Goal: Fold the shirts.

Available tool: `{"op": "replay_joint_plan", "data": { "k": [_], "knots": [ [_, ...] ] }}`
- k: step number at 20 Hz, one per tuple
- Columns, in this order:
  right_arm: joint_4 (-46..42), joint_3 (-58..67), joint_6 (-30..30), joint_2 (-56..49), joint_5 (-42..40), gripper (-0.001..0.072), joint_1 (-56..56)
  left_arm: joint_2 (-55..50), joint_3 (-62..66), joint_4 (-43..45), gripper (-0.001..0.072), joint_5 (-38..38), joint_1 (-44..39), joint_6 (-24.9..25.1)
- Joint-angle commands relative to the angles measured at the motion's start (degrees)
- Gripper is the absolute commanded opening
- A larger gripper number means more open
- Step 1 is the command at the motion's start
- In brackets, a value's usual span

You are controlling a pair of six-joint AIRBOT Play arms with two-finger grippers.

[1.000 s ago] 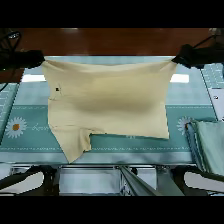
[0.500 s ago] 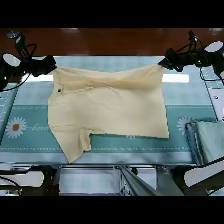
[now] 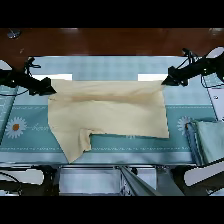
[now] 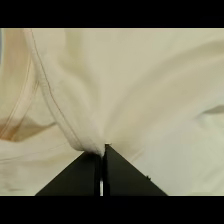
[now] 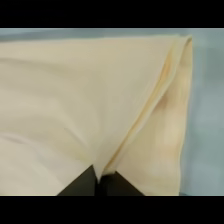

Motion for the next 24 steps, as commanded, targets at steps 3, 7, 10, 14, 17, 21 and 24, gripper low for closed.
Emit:
{"op": "replay_joint_plan", "data": {
  "k": [3,7,10,14,17,21,24],
  "knots": [
    [-4.72,-4.48,0.48,-1.77,0.98,0.0028,0.87,-3.06,-1.36,1.75,0.0018,-5.95,1.70,0.98],
    [-4.68,-4.33,2.80,-1.62,0.98,0.0628,0.72,-3.04,-0.92,2.47,0.0646,-7.30,1.33,0.98],
    [-6.25,-3.65,1.01,0.92,7.26,0.0619,-1.86,-2.19,0.48,10.03,0.0704,-12.46,2.40,-2.71],
    [-11.28,-12.72,-2.16,13.27,5.01,0.0619,-7.48,5.55,-11.04,10.40,0.0704,-13.86,8.02,-0.90],
    [-2.64,-31.15,-5.53,26.64,-3.85,0.0619,-12.90,13.38,-26.62,7.67,0.0704,-10.43,15.30,0.50],
    [9.01,-50.47,-11.52,38.32,-9.62,0.0619,-14.12,24.20,-42.64,-3.87,0.0705,0.35,21.14,2.64],
    [11.52,-56.59,-12.87,40.24,-9.99,0.0619,-14.10,25.31,-47.41,-7.17,0.0705,4.09,20.04,5.31]
  ]
}}
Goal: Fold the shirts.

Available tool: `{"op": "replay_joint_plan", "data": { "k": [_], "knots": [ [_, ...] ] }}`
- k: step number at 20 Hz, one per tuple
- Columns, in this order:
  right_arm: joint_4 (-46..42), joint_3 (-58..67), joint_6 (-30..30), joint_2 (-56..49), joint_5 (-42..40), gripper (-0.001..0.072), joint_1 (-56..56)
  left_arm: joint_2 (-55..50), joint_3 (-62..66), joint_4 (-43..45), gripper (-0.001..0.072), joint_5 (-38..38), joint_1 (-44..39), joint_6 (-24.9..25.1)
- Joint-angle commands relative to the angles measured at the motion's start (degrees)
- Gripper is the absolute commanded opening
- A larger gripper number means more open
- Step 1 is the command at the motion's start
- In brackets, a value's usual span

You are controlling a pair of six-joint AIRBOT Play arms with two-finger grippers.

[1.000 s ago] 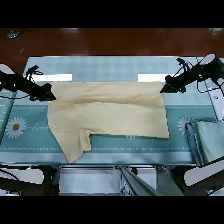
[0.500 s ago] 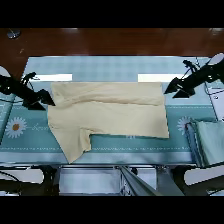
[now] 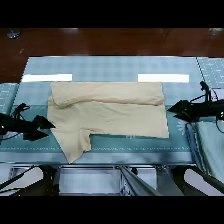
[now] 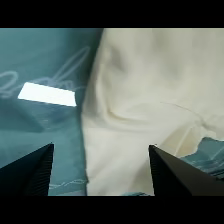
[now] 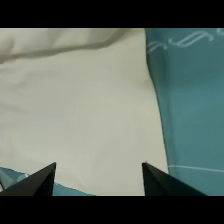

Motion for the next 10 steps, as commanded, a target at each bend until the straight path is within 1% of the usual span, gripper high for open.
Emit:
{"op": "replay_joint_plan", "data": {
  "k": [1,3,5,6,7,8,9,10],
  "knots": [
    [5.84,-9.27,-3.15,3.98,-2.36,0.0619,-0.46,2.93,-7.82,-5.99,0.0704,7.43,-0.35,2.12],
    [6.14,-10.29,-3.34,3.98,-2.78,0.0619,0.55,2.93,-10.69,-11.47,0.0704,9.25,-3.93,4.96],
    [6.84,-9.88,-2.78,3.98,-2.69,0.0619,0.20,2.84,-11.76,-12.13,0.0703,9.42,-8.37,5.75],
    [6.43,-9.20,-1.92,4.00,-2.69,0.0619,-0.90,2.86,-11.61,-12.13,0.0699,8.55,-10.14,6.95],
    [5.20,-8.46,-0.74,4.00,-2.67,0.0619,-2.58,2.86,-11.47,-12.13,0.0608,7.89,-10.93,7.58],
    [3.43,-8.02,0.59,4.00,-2.58,0.0619,-4.24,2.89,-11.23,-12.13,0.0173,6.91,-10.91,8.41],
    [0.85,-8.02,2.27,3.98,-1.97,0.0619,-6.08,3.02,-10.80,-12.35,0.0018,6.32,-10.71,8.90],
    [-2.16,-8.07,2.99,3.98,-0.96,0.0619,-7.02,3.06,-10.34,-12.37,0.0018,6.34,-10.69,8.90]
  ]
}}
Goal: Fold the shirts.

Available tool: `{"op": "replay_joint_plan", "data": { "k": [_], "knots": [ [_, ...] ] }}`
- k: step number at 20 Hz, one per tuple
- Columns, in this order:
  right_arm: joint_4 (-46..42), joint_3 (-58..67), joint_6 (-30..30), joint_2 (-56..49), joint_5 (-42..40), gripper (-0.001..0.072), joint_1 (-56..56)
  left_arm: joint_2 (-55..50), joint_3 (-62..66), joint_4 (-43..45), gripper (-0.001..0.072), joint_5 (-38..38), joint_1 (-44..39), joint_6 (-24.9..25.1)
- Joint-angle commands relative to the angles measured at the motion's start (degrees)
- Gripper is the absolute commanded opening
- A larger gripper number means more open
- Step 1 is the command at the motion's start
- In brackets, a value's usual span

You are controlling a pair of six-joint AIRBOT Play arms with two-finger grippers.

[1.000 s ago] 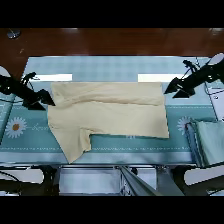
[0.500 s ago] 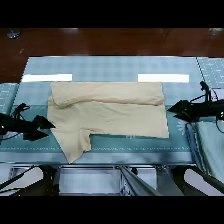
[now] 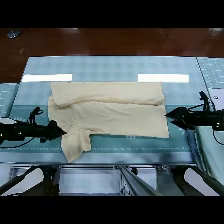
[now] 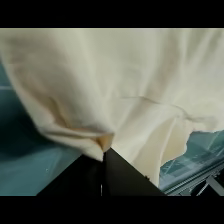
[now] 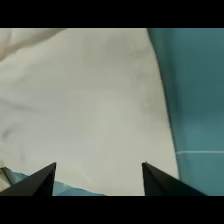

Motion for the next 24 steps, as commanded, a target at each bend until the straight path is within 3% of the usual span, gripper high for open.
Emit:
{"op": "replay_joint_plan", "data": {
  "k": [1,3,8,12,20,21,23,24],
  "knots": [
    [-8.74,-0.07,3.37,0.15,2.45,0.0619,-3.28,0.24,0.68,-2.62,0.0018,-2.32,-1.22,1.60],
    [-12.83,-0.59,5.92,0.11,5.25,0.0619,-3.23,0.24,1.09,-3.52,0.0018,-2.21,-1.29,1.62],
    [-12.09,-3.37,7.28,0.09,5.46,0.0619,-2.67,0.24,1.07,-4.35,0.0018,-2.19,-1.33,1.84],
    [-14.69,-3.76,7.32,-2.47,5.27,0.0619,5.11,0.24,1.05,-4.42,0.0018,-1.77,-1.42,2.01],
    [-3.39,0.55,7.23,-9.55,-3.39,0.0609,12.90,0.24,1.05,-7.08,0.0018,-1.25,-1.46,1.99],
    [-2.99,1.07,7.19,-9.90,-2.80,0.0542,13.38,0.24,1.05,-7.37,0.0018,-1.70,-1.46,2.01],
    [-2.99,2.25,5.03,-9.90,-0.72,0.0067,13.68,0.24,1.11,-7.39,0.0018,-1.81,-1.33,2.03],
    [-3.06,3.21,3.43,-9.90,0.37,0.0028,13.66,0.24,1.57,-7.61,0.0018,-1.86,-1.27,2.03]
  ]
}}
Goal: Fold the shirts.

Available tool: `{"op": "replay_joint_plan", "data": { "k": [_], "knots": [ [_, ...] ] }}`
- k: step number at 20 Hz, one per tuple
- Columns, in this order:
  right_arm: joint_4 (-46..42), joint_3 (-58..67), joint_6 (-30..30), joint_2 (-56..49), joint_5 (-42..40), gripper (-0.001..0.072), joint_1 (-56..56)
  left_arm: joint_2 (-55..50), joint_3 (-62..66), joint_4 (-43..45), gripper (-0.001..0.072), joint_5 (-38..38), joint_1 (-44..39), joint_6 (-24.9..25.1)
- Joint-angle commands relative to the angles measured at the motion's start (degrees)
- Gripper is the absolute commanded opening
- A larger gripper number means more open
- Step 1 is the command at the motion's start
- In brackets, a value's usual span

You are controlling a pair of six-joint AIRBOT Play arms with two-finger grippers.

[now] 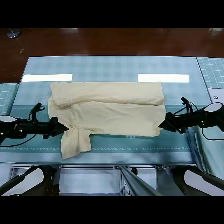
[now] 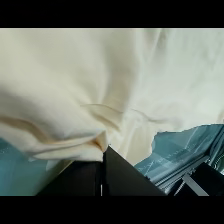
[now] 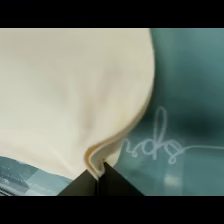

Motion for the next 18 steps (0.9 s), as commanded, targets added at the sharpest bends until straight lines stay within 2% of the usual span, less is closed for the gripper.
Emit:
{"op": "replay_joint_plan", "data": {
  "k": [1,7,10,14,18],
  "knots": [
    [0.63,3.13,-2.82,-0.66,2.32,0.0028,0.74,0.04,1.46,-0.87,0.0018,-0.20,0.13,0.00],
    [-0.79,14.36,-0.13,-1.03,-0.13,0.0028,0.39,-0.59,13.86,-0.61,0.0018,-0.35,0.17,-1.07],
    [0.83,20.09,1.77,-4.24,-0.61,0.0028,1.20,-4.87,21.99,0.46,0.0017,1.14,-0.33,-5.73],
    [4.57,27.04,3.39,-10.32,-5.16,0.0028,1.95,-13.38,33.79,0.46,0.0018,3.43,-4.15,-9.84],
    [7.54,34.18,3.28,-17.92,-6.21,0.0028,2.32,-21.94,45.29,0.46,0.0018,5.22,-7.78,-13.14]
  ]
}}
